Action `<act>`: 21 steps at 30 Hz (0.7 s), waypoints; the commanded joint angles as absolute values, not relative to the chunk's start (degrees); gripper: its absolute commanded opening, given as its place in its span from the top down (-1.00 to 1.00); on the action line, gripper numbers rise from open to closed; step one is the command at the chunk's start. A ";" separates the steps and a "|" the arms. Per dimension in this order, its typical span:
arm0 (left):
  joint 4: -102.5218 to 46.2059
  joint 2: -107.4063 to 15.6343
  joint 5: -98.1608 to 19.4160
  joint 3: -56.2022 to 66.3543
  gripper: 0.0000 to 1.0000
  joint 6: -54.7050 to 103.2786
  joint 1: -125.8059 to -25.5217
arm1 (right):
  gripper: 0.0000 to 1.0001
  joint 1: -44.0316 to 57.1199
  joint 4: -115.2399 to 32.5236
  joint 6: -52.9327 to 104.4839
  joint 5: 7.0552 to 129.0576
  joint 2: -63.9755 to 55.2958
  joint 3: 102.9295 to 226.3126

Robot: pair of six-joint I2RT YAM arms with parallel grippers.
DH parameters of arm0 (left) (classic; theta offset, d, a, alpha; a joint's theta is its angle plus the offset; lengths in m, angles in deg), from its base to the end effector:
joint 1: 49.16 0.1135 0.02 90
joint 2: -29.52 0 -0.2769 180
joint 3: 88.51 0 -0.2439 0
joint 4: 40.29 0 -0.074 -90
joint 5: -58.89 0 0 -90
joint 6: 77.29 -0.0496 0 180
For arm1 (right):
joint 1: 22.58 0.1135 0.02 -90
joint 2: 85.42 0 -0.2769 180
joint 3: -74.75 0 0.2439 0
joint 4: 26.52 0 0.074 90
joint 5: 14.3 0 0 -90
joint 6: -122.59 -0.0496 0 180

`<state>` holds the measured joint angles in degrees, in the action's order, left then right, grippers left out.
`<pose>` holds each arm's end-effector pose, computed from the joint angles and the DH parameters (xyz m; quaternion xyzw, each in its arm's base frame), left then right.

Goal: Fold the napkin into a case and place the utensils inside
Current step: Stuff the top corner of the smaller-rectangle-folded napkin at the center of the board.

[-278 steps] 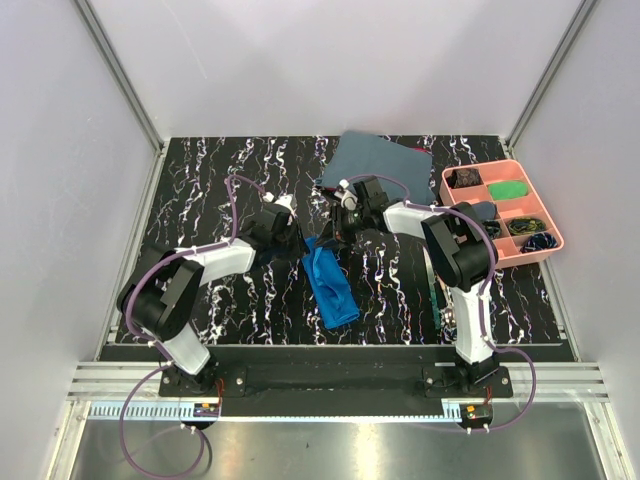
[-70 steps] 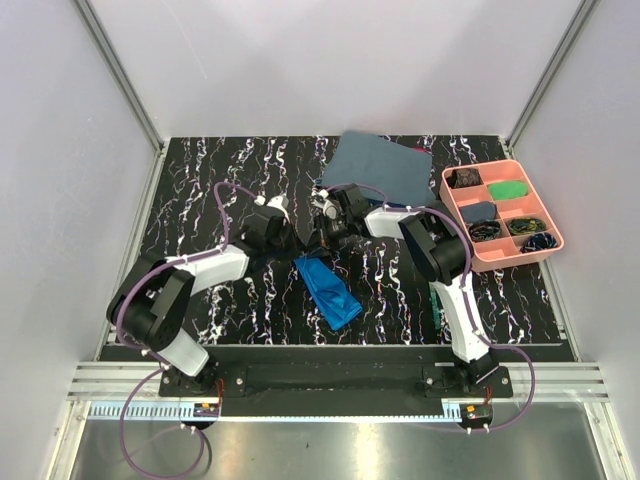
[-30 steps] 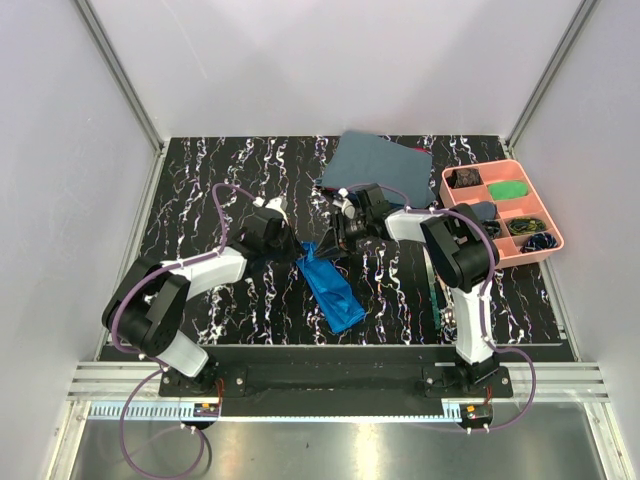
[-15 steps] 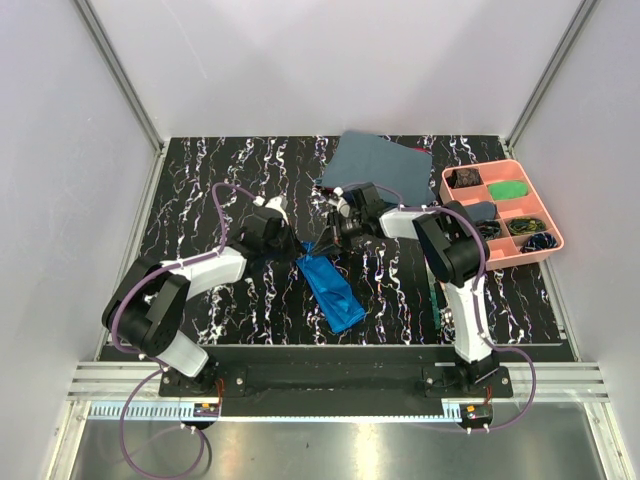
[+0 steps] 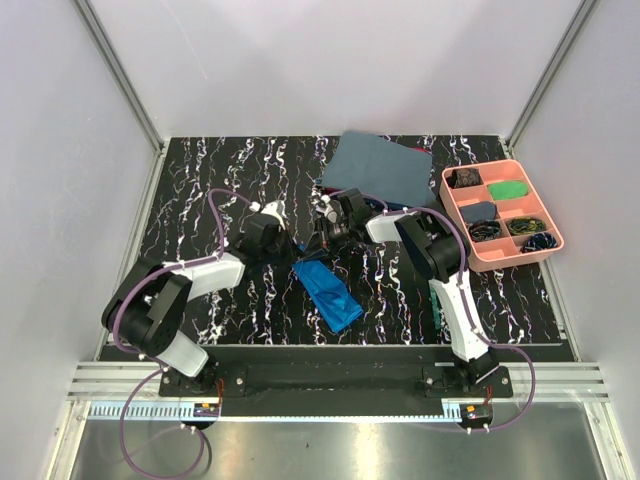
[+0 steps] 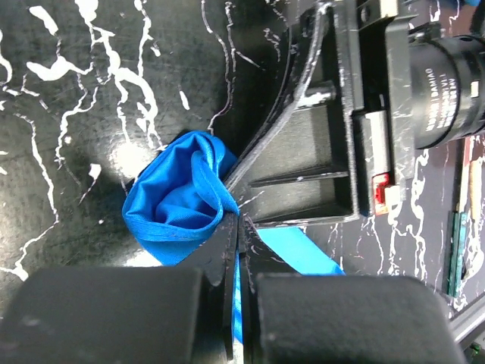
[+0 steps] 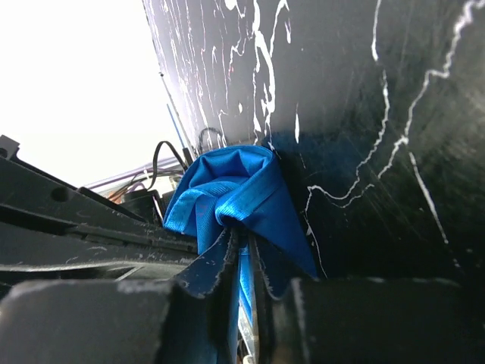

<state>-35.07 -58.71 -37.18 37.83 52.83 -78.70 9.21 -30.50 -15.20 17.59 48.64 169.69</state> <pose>0.2645 -0.1559 0.1730 -0.0610 0.9025 -0.2813 0.3204 0.3815 0.2860 0.0901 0.0798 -0.8210 -0.5650 0.0178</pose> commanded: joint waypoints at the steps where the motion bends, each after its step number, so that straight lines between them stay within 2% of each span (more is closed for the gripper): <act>1: -36.69 -56.62 -35.51 39.54 1.00 54.10 -79.22 | 0.65 9.41 -29.86 -15.40 15.58 45.45 171.26; 4: -35.37 -56.44 -33.93 39.19 1.00 54.02 -79.05 | 0.53 8.36 -30.21 -15.66 15.76 42.82 168.89; 5: -35.37 -56.18 -33.75 39.36 1.00 53.93 -78.96 | 0.42 8.09 -30.30 -15.57 15.84 41.59 168.36; 9: -35.54 -56.09 -33.22 40.07 1.00 54.01 -78.78 | 0.21 7.48 -32.76 -13.56 15.84 39.39 166.60; 21: -35.02 -55.82 -34.19 39.19 1.00 53.49 -78.61 | 0.17 5.01 -35.22 -9.69 16.19 36.04 162.82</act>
<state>-34.65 -57.11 -34.73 40.06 53.77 -78.66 5.93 -34.44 -11.75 17.50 38.83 163.55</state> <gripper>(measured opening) 0.004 0.415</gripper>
